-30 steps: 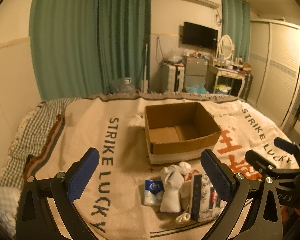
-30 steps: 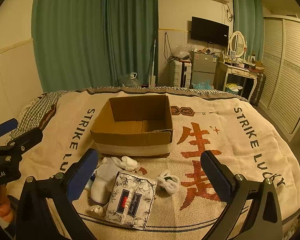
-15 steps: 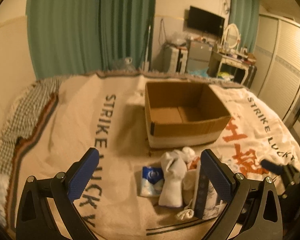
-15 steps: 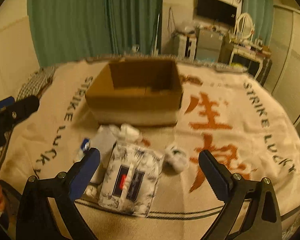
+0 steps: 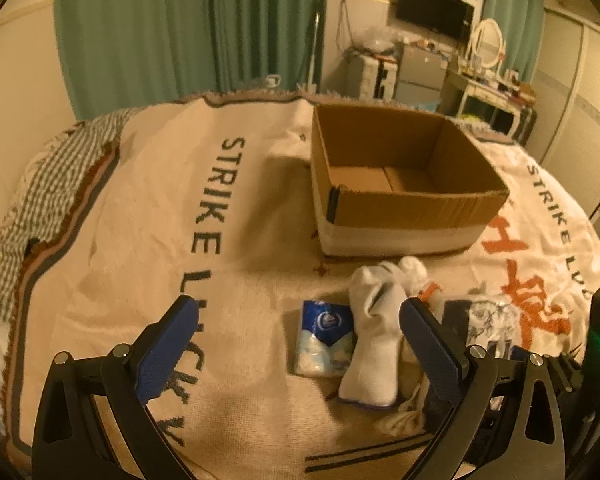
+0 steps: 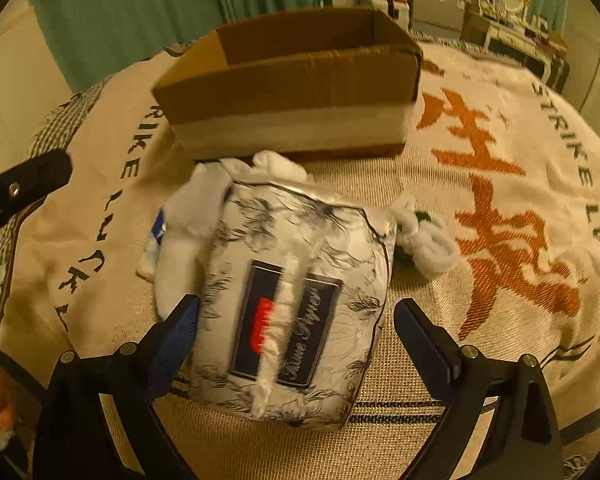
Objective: Organize soft objects
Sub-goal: 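Move the right gripper to the floral tissue pack while the left approaches a white sock, then close the right gripper on the floral tissue pack while the left grasps the white sock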
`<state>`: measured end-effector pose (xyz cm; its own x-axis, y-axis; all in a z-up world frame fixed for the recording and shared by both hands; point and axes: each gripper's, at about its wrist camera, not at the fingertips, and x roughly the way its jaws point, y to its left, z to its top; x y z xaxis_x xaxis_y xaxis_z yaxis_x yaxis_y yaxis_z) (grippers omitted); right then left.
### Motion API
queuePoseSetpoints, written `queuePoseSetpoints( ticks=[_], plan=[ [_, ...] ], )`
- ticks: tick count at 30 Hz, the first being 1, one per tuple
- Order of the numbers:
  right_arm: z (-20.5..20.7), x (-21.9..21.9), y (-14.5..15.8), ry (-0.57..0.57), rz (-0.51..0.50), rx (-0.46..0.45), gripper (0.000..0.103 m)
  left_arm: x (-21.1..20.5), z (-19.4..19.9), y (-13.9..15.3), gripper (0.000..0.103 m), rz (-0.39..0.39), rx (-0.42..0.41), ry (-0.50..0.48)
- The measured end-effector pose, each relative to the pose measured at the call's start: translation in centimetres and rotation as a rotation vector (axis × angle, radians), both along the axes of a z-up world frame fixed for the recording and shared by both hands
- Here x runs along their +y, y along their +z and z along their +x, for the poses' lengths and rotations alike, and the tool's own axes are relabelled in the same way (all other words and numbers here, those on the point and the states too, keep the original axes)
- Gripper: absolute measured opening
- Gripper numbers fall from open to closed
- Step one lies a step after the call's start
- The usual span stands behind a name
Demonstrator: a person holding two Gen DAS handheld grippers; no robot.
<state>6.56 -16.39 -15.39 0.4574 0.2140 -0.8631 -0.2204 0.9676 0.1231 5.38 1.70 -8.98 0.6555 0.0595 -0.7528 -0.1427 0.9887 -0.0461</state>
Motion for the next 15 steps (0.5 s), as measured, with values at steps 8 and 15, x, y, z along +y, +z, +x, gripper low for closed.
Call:
queuePoseSetpoints(
  ticks=[8, 15],
  plan=[
    [0.9, -1.1, 2.7, -0.022, 0.048, -0.083, 0.075, -0.4, 1.0, -1.3, 0.096, 0.028, 0.015, -0.003],
    [3.3, -3.5, 5.2, -0.086, 0.045, -0.146, 0.075, -2.1, 3.1, -3.6, 0.083, -0.008, 0.091, -0.066]
  ],
)
